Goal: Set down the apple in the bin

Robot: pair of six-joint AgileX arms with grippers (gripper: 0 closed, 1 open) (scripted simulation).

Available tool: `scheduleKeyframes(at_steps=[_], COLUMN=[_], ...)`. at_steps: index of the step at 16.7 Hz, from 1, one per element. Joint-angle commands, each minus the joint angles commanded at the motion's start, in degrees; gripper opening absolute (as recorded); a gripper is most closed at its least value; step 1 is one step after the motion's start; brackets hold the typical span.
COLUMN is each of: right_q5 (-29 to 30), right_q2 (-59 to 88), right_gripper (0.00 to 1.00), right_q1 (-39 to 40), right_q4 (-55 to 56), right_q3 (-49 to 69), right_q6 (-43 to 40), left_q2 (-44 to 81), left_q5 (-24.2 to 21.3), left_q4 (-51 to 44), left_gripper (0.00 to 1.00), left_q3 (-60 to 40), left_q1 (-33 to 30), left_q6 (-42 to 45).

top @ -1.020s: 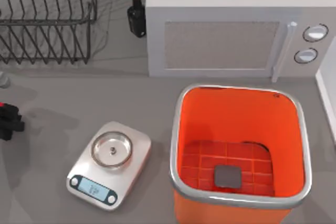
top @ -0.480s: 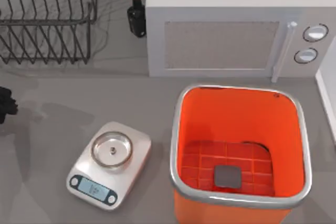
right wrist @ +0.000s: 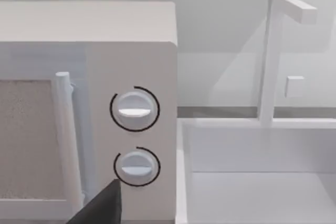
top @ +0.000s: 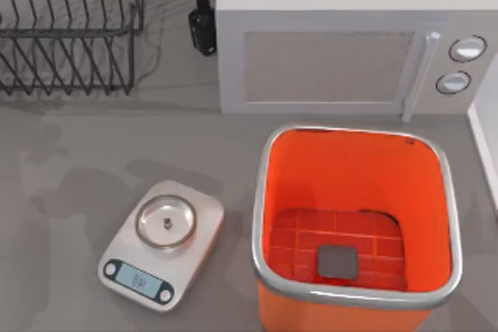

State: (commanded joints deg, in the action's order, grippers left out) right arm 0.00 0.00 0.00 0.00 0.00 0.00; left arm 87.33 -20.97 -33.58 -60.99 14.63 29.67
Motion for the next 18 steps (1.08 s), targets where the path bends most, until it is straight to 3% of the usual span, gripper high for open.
scheduleKeyframes(at_steps=[7,10,14,18], right_q5=[0.0,0.0,0.0,0.0], right_q2=[0.0,0.0,0.0,0.0], right_gripper=[1.0,1.0,1.0,1.0], right_q1=[0.0,0.0,0.0,0.0], right_q4=[0.0,0.0,0.0,0.0], right_q3=[0.0,0.0,0.0,0.0], right_q6=[0.0,0.0,0.0,0.0], left_q2=[-1.01,1.72,9.87,20.26], left_q5=[0.11,1.19,4.73,9.85], left_q4=[-1.42,-4.48,-13.98,-26.86], left_gripper=[0.0,0.0,0.0,0.0], left_q3=[-1.16,-4.84,-17.17,-32.96], left_q1=[-0.02,-3.71,-17.04,-37.69], left_q6=[0.1,0.41,1.38,2.36])
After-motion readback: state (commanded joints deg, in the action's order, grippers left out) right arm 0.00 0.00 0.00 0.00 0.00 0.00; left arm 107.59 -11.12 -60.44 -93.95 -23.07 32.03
